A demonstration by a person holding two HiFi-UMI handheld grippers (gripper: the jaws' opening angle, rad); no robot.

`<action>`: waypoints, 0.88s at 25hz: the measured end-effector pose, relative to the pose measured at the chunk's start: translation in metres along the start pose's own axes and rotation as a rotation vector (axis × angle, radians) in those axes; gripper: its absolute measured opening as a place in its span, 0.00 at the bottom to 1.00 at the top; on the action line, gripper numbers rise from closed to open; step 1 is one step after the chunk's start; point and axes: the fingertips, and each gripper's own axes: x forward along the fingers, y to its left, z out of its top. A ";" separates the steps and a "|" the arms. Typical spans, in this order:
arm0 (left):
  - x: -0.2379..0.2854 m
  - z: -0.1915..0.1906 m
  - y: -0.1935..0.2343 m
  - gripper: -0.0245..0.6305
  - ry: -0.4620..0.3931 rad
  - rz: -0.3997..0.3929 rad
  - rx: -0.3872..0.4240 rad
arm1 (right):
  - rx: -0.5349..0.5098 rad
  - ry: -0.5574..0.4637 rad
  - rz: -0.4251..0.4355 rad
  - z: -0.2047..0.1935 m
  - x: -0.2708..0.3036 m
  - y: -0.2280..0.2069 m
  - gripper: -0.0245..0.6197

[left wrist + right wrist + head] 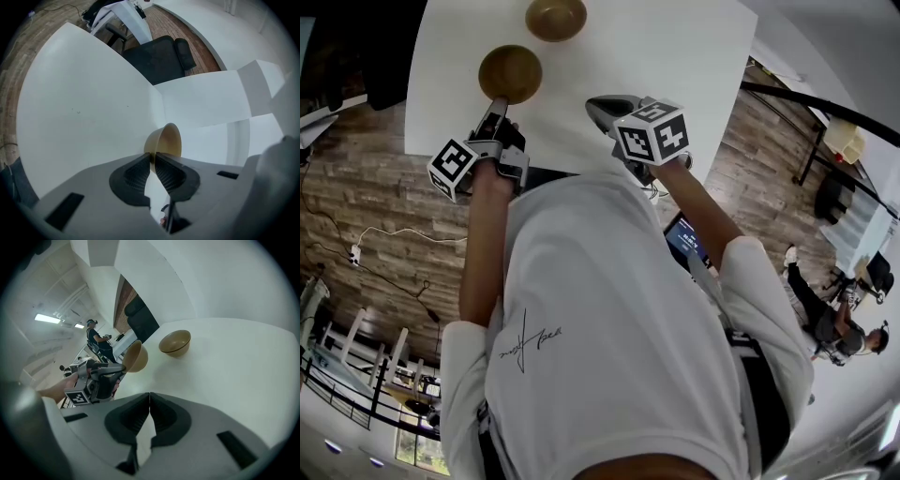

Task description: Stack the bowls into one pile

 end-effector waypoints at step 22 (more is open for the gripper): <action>0.041 -0.003 -0.043 0.10 0.053 -0.043 0.011 | 0.053 -0.041 0.014 -0.001 0.000 -0.007 0.05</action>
